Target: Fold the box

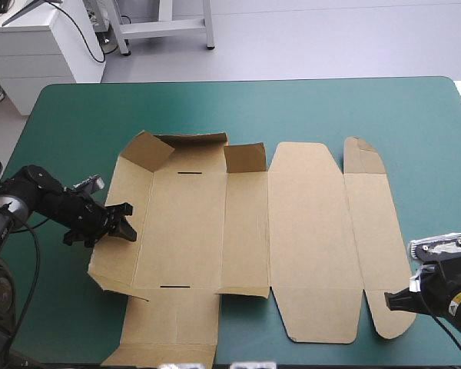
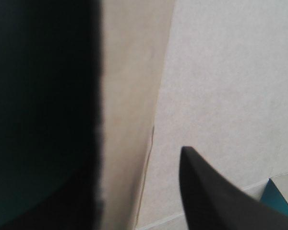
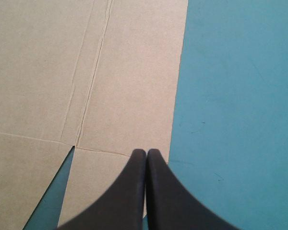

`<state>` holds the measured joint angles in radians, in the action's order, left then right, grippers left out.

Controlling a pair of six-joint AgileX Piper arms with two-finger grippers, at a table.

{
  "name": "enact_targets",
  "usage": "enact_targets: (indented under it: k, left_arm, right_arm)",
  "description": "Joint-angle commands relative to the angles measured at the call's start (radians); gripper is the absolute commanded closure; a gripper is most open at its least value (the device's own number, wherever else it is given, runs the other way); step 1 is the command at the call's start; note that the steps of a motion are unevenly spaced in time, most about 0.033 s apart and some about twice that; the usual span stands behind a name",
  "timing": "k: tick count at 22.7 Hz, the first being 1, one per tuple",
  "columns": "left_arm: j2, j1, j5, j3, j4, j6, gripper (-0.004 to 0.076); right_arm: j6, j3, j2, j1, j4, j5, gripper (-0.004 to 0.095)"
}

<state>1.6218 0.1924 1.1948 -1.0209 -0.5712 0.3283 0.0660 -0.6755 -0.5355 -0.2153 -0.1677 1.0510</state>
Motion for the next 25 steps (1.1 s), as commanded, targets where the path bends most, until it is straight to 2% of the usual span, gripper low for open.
enact_targets:
  k: [1,2,8,12,16,21,25]
  left_arm:
    - [-0.066,-0.006,0.102,-0.019,-0.023,-0.027,0.0654]
    - [-0.073,-0.006,0.102,-0.019,-0.027,-0.027,0.0731]
    - [-0.1,-0.033,0.102,-0.019,-0.03,-0.068,0.0731]
    - [-0.107,-0.13,0.102,-0.062,0.123,-0.068,0.0731]
    - [-0.092,-0.31,0.102,-0.249,0.333,-0.073,0.0731]
    - [0.005,-0.531,0.096,-0.603,0.708,-0.109,0.0731]
    - [0.136,-0.656,0.094,-0.806,0.851,0.035,0.0731]
  right_arm:
    - [-0.004,-0.026,-0.003,0.005,-0.019,-0.049,0.0924]
    - [-0.004,-0.026,-0.003,0.005,-0.019,-0.049,0.0924]
    - [-0.002,-0.026,-0.003,0.005,-0.017,-0.053,0.0924]
    - [0.006,-0.026,-0.003,0.005,-0.015,-0.055,0.0924]
    - [0.006,-0.026,-0.003,0.005,-0.003,-0.055,0.0924]
    - [0.006,-0.026,-0.003,0.005,-0.001,-0.055,0.0924]
    - [0.006,-0.026,-0.003,0.005,0.001,-0.05,0.0924]
